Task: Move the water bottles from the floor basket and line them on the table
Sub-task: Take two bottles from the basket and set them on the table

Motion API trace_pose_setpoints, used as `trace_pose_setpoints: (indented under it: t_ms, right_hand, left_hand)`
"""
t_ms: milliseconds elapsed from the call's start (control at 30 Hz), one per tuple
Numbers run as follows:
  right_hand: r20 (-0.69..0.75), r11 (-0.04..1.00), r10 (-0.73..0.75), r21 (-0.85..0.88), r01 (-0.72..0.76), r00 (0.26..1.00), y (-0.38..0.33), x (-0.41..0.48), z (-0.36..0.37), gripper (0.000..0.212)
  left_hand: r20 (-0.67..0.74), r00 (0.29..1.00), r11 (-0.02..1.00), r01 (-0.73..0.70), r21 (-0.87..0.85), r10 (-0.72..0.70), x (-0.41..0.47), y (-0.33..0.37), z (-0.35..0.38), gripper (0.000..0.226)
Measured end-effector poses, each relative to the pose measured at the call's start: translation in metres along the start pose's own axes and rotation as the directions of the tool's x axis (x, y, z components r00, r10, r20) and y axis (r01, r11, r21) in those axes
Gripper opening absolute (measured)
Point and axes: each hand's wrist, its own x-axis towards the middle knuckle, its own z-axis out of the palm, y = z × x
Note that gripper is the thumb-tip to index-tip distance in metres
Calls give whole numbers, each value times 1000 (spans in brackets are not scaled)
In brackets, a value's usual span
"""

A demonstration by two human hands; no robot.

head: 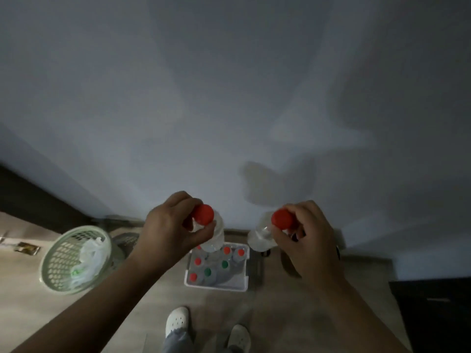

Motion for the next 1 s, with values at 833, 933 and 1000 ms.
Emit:
trace_pose_setpoints:
  t_ms: [833,933,1000]
  right_hand:
    - [-292,603,-464,587,540,836,-392,21,-59,24]
    - [-264,579,-483,619,531,835,-435,1,-22,22]
    - [-242,551,-515,641,534,822,-465,-16,4,19]
  left_hand:
    - [-744,586,851,-164,-498,-322,-100,111,-332,43]
    - [-772,534,883,-93,-459,-345,-149,91,-364,36]
    - [-797,498,910,-34,-413,-343,-183,75,-385,27]
